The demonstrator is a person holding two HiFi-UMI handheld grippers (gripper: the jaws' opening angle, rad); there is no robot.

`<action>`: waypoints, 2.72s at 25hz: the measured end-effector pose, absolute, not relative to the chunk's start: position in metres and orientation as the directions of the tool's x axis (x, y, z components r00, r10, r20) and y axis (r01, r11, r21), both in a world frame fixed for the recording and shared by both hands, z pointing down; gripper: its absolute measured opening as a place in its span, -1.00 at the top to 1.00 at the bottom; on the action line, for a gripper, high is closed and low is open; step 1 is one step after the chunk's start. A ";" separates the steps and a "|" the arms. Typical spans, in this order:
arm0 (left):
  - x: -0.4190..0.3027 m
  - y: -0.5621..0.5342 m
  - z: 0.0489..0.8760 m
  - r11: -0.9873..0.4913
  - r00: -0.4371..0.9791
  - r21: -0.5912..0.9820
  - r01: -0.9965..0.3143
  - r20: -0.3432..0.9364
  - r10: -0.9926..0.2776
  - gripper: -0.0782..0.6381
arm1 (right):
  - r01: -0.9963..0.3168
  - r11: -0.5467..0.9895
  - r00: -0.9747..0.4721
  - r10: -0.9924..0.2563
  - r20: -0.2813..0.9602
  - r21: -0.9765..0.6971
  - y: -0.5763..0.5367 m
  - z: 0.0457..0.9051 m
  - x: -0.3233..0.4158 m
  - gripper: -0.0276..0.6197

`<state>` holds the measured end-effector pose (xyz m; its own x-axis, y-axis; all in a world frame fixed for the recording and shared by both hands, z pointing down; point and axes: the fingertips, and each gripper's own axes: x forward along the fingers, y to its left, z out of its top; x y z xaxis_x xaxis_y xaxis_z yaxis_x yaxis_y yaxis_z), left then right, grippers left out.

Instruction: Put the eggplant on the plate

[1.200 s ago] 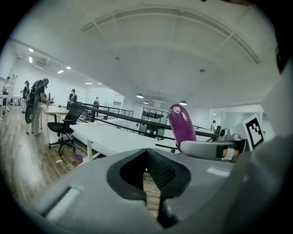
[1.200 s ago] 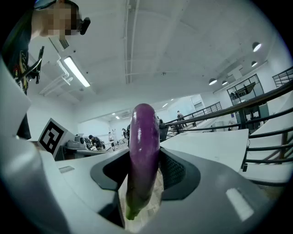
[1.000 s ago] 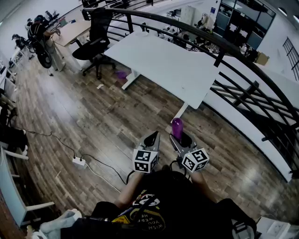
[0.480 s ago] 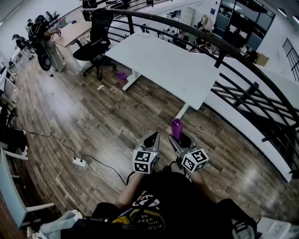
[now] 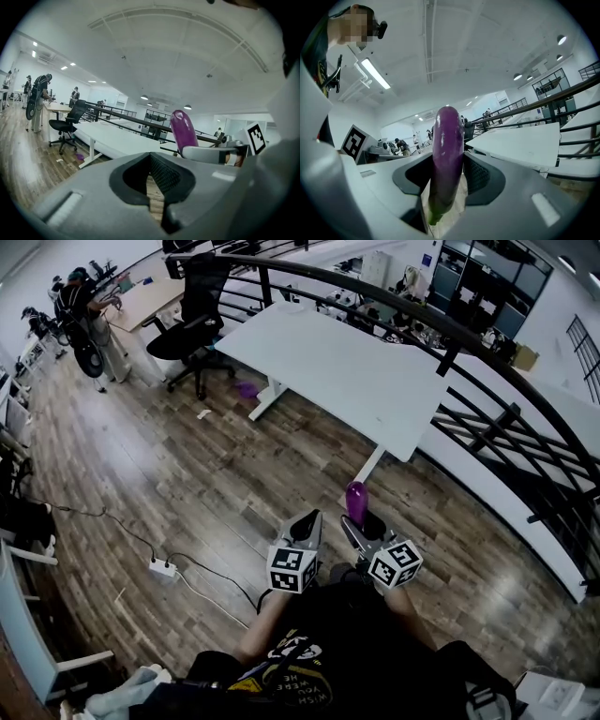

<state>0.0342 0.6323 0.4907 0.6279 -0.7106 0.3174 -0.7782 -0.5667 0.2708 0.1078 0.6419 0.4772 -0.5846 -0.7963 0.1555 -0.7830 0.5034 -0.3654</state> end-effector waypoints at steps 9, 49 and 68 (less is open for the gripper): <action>0.041 0.586 0.518 -0.566 0.643 0.305 -0.766 0.358 -0.677 0.77 | -0.781 0.483 -0.586 -0.786 0.196 -0.394 0.591 0.500 0.114 0.30; 0.012 0.103 0.497 -0.594 0.642 0.246 -0.766 0.325 -0.695 0.77 | -0.753 0.526 -0.622 -0.766 0.165 -0.397 0.121 0.491 0.072 0.30; -0.034 -0.107 0.511 -0.526 0.584 0.252 -0.812 0.358 -0.729 0.77 | -0.718 0.562 -0.670 -0.719 0.186 -0.410 -0.093 0.509 0.034 0.30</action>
